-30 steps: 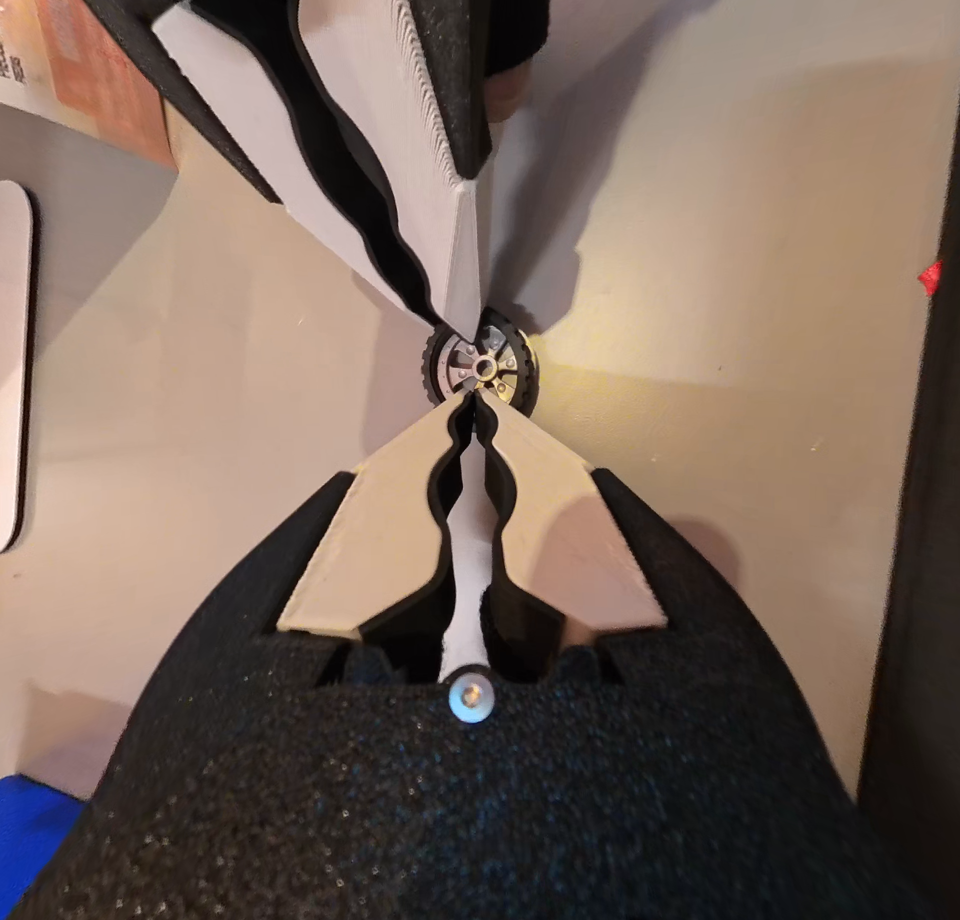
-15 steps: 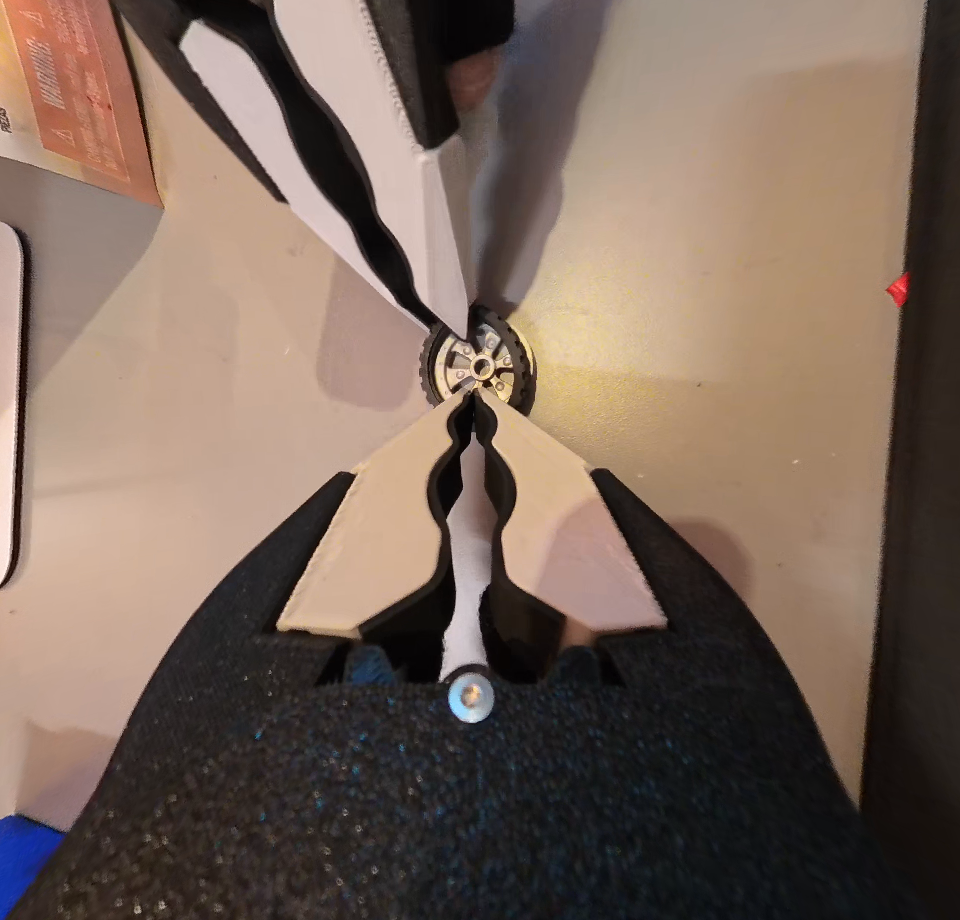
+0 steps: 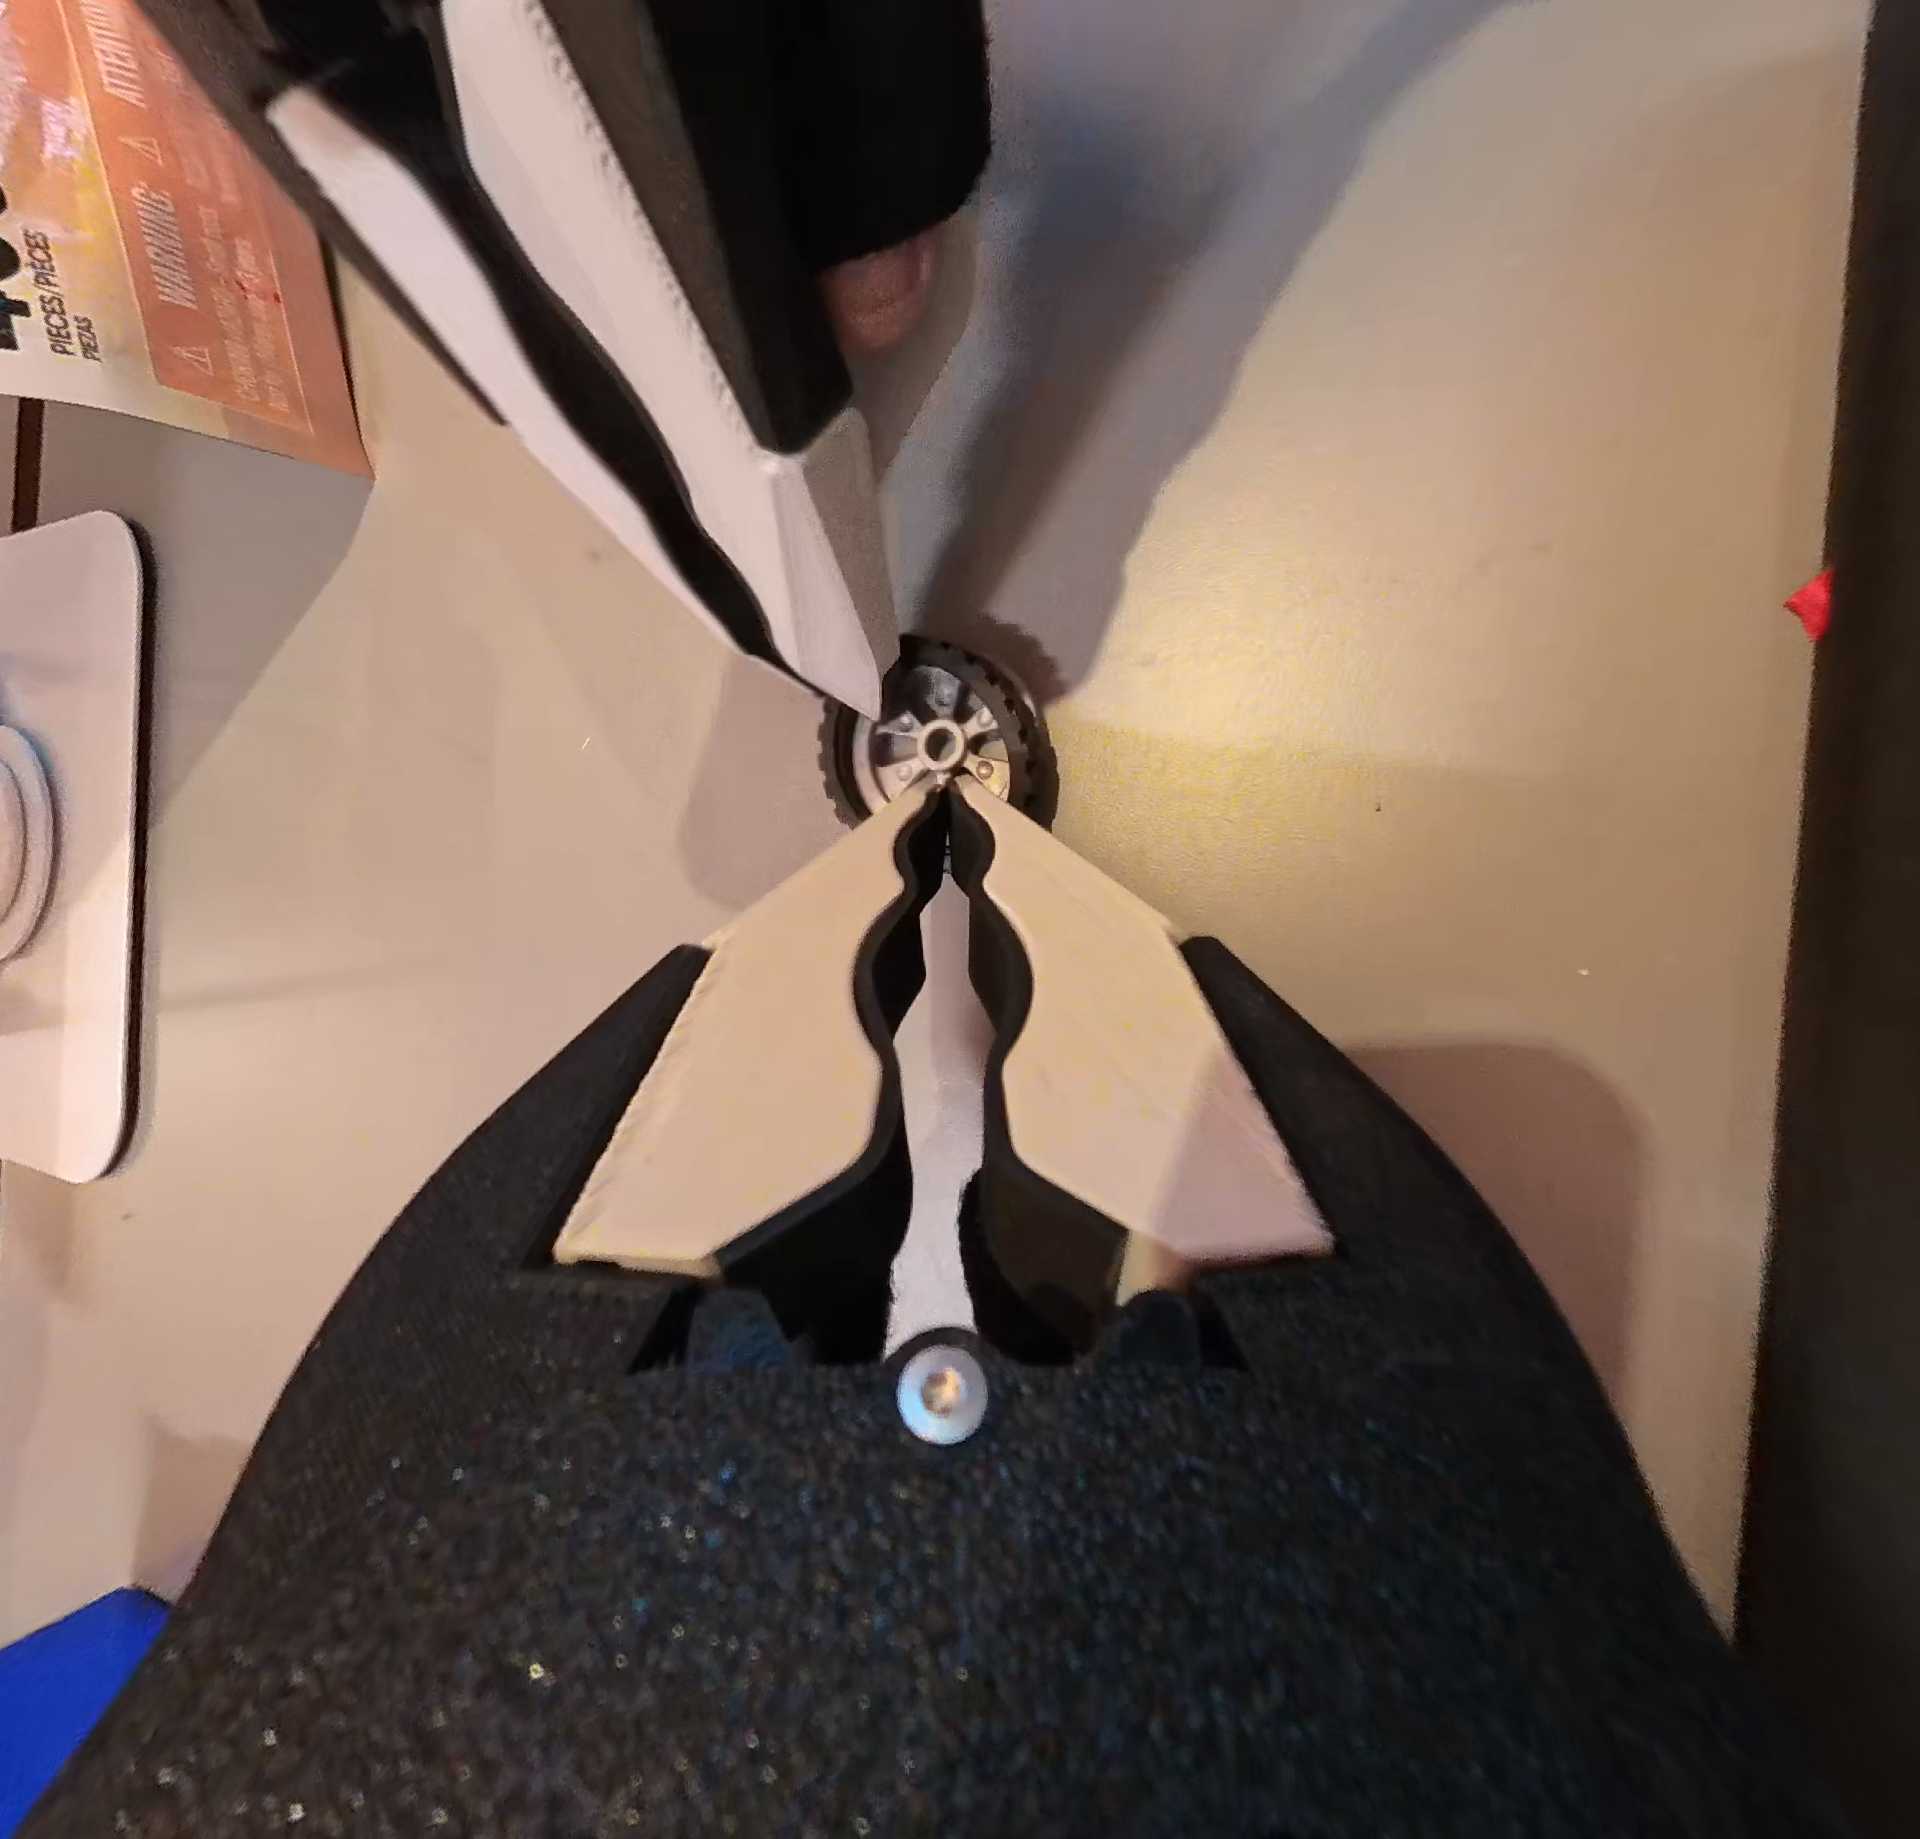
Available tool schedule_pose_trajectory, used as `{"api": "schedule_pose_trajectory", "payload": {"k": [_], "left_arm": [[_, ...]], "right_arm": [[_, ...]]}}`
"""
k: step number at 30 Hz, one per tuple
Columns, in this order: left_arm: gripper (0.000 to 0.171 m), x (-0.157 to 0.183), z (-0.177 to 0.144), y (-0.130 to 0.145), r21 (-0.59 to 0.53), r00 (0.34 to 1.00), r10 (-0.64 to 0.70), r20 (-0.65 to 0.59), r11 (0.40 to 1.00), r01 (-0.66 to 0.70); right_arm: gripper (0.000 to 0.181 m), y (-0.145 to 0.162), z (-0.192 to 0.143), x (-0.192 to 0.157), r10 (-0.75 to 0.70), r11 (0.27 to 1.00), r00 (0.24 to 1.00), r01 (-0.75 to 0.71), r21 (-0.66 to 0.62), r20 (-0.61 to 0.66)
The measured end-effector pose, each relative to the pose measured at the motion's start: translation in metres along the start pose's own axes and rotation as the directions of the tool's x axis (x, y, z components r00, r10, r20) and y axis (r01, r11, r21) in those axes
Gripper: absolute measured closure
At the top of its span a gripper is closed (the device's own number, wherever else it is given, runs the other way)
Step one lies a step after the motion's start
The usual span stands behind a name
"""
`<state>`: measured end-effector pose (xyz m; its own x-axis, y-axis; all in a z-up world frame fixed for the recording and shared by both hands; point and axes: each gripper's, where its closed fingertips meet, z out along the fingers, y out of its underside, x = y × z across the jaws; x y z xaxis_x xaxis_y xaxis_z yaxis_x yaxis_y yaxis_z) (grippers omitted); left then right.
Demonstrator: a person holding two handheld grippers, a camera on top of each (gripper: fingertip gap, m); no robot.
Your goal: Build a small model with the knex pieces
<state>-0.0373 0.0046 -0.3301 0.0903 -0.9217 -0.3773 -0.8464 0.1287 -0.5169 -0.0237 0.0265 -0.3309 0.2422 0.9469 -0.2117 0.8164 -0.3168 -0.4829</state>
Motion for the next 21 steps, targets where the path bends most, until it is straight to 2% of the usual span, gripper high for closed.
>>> {"api": "schedule_pose_trajectory", "payload": {"k": [2, 6, 9, 10, 14, 17, 21], "left_arm": [[0.171, 0.000, 0.000, 0.000, 0.005, 1.000, 0.014, -0.006, 1.000, -0.014], [0.171, 0.000, 0.000, 0.000, 0.019, 1.000, 0.021, -0.021, 1.000, -0.021], [0.171, 0.000, 0.000, -0.001, 0.035, 0.999, 0.022, -0.037, 0.999, -0.020], [0.171, 0.000, 0.000, -0.001, 0.035, 0.999, 0.019, -0.041, 0.999, -0.017], [0.171, 0.000, 0.000, -0.001, 0.030, 0.999, 0.029, -0.036, 0.999, -0.028], [0.171, -0.001, 0.002, -0.002, 0.025, 0.999, 0.033, -0.034, 0.999, -0.032], [0.171, -0.001, 0.003, -0.003, 0.028, 0.999, 0.011, -0.048, 1.000, -0.010]], "right_arm": [[0.163, -0.005, -0.005, 0.001, -0.102, 0.995, 0.993, 0.101, -0.010, -0.059], [0.164, -0.011, -0.024, -0.004, -0.183, 0.982, 0.983, 0.185, 0.045, -0.027], [0.171, -0.016, -0.022, -0.016, -0.267, 0.961, 0.963, 0.264, 0.081, 0.027], [0.180, -0.015, -0.017, -0.016, -0.281, 0.958, 0.959, 0.278, 0.067, 0.026], [0.181, -0.003, -0.003, -0.013, -0.316, 0.948, 0.948, 0.317, -0.031, 0.037], [0.181, 0.006, -0.006, -0.012, -0.391, 0.907, 0.919, 0.392, -0.154, 0.038], [0.181, 0.011, -0.008, -0.013, -0.377, 0.906, 0.922, 0.387, -0.172, 0.085]]}}
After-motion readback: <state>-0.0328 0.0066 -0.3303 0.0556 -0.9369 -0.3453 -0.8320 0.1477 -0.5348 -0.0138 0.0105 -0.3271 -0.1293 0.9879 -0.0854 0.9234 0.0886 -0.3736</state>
